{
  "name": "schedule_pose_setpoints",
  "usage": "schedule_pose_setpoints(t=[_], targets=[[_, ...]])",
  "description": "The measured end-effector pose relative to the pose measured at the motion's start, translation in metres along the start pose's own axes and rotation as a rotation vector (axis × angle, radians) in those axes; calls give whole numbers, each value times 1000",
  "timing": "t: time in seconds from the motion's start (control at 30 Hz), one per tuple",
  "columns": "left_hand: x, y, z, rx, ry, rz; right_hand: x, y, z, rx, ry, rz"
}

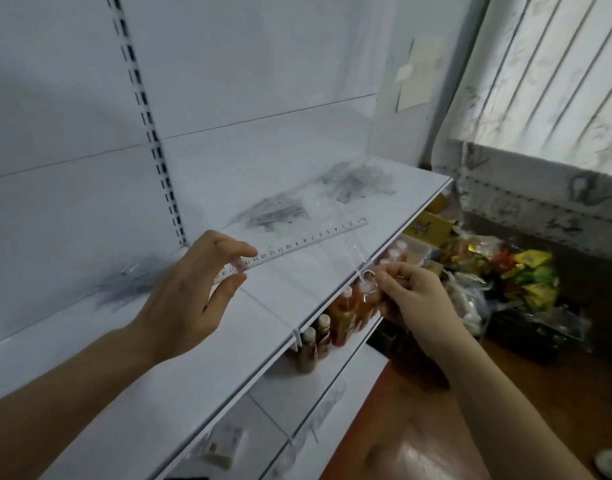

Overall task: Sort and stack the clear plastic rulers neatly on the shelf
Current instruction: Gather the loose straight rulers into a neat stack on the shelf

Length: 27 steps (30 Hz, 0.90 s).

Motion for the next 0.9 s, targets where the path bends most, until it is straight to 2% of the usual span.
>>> schedule_pose_setpoints(t=[0.23,0.43,0.63,0.9], targets=[[-45,-94,-57,-38,42,39,3,21,-123,112,10,22],[-61,-142,-84,-21,76,-12,5,25,-219,85,6,63],[-76,-180,-108,24,186,-135,10,6,-327,-3,0,97],[-91,-246,-152,105,411,-302,27,-3,-409,-288,51,148]])
Point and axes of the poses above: each hand's wrist, its own z-axis away from the middle knuckle, its own y-axis out of the back of the hand, x = y × z, the point moved 3 cm from there along -z, towards the middle knuckle, and after that the axes turned 14 degrees about x, right-handed, at the moved point
